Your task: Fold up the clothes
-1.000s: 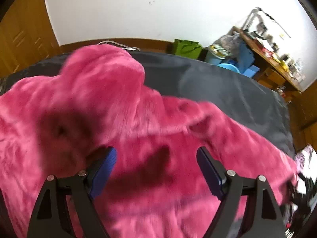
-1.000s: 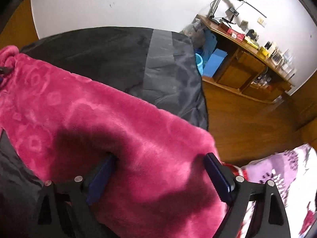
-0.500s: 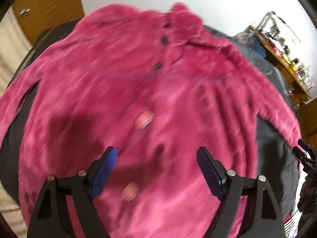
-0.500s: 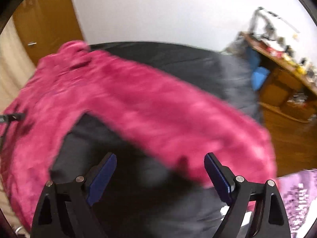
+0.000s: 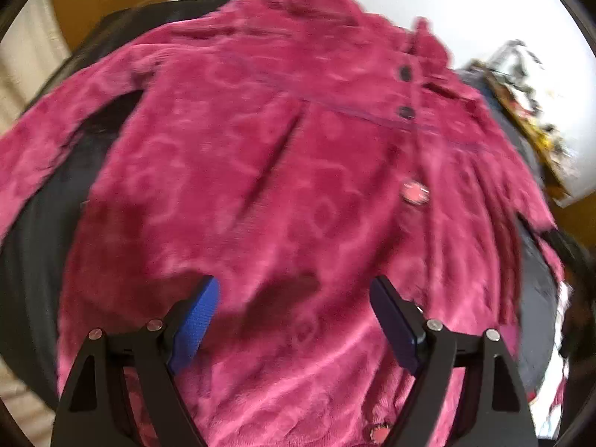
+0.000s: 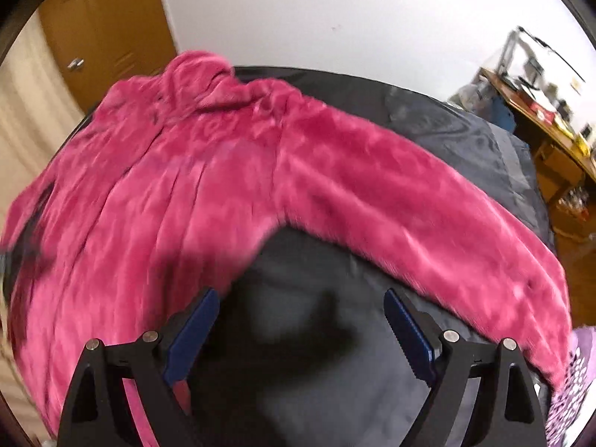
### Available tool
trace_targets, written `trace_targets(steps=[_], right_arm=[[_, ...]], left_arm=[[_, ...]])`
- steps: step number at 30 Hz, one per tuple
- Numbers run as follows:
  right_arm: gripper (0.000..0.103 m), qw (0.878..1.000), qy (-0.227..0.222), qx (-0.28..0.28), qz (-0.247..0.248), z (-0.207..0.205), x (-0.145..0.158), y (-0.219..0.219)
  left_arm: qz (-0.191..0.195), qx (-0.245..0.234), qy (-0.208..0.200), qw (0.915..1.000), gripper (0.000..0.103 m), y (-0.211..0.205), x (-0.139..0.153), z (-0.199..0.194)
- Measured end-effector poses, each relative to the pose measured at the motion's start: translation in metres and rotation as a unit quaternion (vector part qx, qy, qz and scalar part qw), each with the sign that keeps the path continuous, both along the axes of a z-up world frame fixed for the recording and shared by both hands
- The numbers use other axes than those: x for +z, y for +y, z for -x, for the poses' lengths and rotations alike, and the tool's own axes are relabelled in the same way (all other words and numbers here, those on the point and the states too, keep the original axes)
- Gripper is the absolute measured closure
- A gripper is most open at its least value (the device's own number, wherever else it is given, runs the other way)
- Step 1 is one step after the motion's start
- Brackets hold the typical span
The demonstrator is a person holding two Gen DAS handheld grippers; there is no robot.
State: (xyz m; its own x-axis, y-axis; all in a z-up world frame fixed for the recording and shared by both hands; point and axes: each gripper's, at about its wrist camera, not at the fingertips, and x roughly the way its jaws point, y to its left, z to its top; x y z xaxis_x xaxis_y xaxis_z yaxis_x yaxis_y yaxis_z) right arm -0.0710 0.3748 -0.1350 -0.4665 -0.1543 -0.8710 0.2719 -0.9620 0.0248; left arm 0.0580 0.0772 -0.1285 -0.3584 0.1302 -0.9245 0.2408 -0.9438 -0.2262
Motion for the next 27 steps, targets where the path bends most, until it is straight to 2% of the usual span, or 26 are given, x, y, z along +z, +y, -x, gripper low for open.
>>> trace_targets(steps=[3,5,7,10,12,15,21,27], right_arm=[[0.012,0.998,-0.01,-0.023,-0.057,0.037,-0.023,-0.026],[0.01,0.994,-0.031,-0.051,-0.096,0.056,-0.043,-0.028],[0.009,0.992,-0.024,-0.081,-0.096,0.062,-0.044,-0.016],[0.006,0.983,-0.007,-0.089,-0.16,0.062,-0.041,-0.008],[0.002,0.98,-0.009,-0.085,-0.182,0.063,-0.041,-0.005],[0.002,0.976,-0.025,-0.101,-0.19,0.065,-0.039,-0.006],[0.002,0.994,-0.021,-0.012,-0.106,-0.025,-0.005,-0.056],[0.002,0.997,-0.022,0.073,-0.024,-0.122,0.022,-0.102]], left_arm=[[-0.025,-0.057,0.008,0.998,0.017,0.008,-0.004,-0.007],[-0.031,-0.103,0.01,0.9942,0.017,0.019,-0.007,-0.01],[-0.033,-0.141,0.009,0.9894,0.017,0.03,-0.01,-0.013],[-0.046,-0.186,-0.001,0.9814,0.017,0.045,-0.018,-0.017],[-0.036,-0.207,0.002,0.9777,0.017,0.053,-0.022,-0.019],[-0.021,-0.226,0.009,0.9739,0.016,0.061,-0.024,-0.024],[-0.037,-0.214,0.003,0.9761,0.016,0.06,-0.018,-0.029],[-0.02,-0.199,0.01,0.9797,0.016,0.047,-0.001,-0.059]])
